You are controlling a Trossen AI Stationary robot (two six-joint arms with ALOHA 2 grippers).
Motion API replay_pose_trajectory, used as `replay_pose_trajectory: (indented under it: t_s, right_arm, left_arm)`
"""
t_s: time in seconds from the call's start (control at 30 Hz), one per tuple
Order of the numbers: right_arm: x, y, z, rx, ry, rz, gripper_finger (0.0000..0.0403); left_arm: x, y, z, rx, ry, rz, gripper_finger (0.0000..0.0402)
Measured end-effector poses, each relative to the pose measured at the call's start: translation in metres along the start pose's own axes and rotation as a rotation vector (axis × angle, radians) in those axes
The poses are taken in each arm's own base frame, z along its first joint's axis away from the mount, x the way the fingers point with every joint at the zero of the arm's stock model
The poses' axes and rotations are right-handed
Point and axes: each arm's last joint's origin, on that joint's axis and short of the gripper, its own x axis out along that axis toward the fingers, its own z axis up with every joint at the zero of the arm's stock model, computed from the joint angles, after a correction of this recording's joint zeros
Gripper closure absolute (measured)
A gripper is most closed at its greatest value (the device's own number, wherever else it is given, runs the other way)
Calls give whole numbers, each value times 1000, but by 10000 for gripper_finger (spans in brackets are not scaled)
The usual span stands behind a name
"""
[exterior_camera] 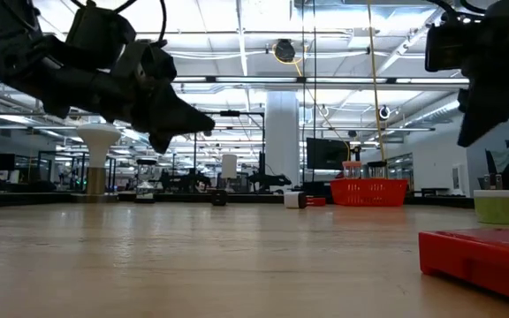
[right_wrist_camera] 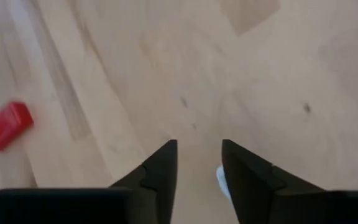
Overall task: Pick & Place Office items
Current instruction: Put the green charger adapter into the bottom right red basket
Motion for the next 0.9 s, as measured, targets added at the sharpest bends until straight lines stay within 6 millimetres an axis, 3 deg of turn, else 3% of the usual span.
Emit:
replay_pose_trajectory:
  t_s: [0.3, 0.5, 0.63, 0.9]
  right_arm:
    - [-10, 8, 6, -170, 212, -126, 207]
    - [7, 8, 1, -299, 293, -185, 165]
    - [21, 13, 1, -413, 321, -181, 159]
    - [47, 9, 3, -455, 429, -208, 180]
  left_arm:
    - [4, 1, -1, -7, -15, 8, 399]
    - [8, 1, 4, 21, -41, 56, 398]
    - [9, 0, 6, 37, -51, 61, 397]
    - [9, 0, 6, 56, -47, 50, 396]
